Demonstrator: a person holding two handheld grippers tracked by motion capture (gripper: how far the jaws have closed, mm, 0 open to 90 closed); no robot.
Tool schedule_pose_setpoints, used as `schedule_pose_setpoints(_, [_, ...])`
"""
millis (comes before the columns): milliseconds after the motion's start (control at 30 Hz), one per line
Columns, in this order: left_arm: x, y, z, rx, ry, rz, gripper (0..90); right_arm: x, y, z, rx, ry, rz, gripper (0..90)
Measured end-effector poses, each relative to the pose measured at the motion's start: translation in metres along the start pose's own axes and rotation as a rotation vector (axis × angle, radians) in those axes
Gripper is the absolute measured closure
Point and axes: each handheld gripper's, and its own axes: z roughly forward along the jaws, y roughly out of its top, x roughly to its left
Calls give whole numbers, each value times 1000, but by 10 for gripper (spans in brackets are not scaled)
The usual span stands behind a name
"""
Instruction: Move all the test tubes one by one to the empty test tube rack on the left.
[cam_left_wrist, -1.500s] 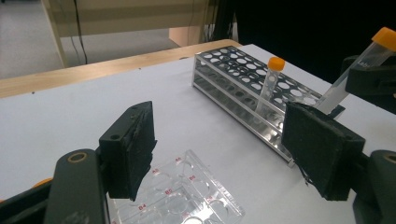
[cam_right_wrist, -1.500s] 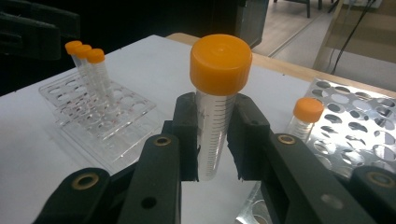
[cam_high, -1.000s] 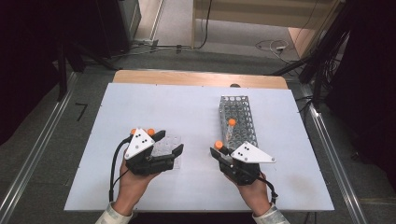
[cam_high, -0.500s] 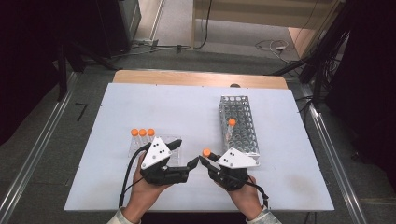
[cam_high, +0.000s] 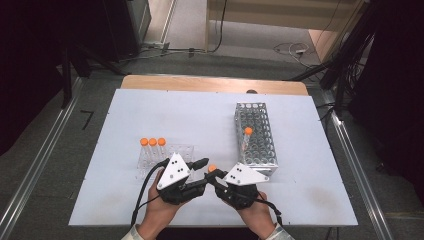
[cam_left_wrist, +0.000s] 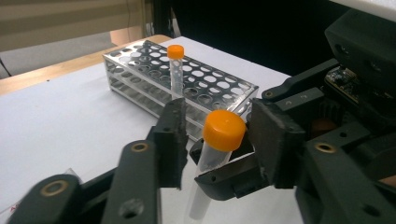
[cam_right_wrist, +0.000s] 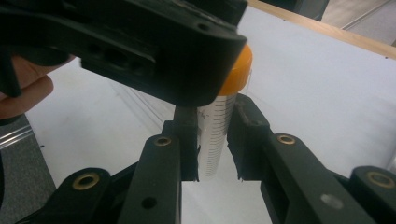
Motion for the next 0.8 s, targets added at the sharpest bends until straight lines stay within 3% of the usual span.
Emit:
schedule_pose_setpoints(300, [-2, -4, 4, 17, -2, 13, 675, 2, 0, 0, 1, 11, 6, 717])
schedule_pose_setpoints(600, [-1, -4, 5, 19, 6, 10, 694, 1, 0, 1, 4, 16, 9, 711])
schedule_pose_setpoints(633, [-1, -4, 5, 20, 3, 7, 696, 1, 0, 1, 3, 18, 12, 692])
schedule_pose_setpoints(800, [2, -3, 5, 20, 7, -6, 697, -1, 1, 1, 26, 43, 22, 374])
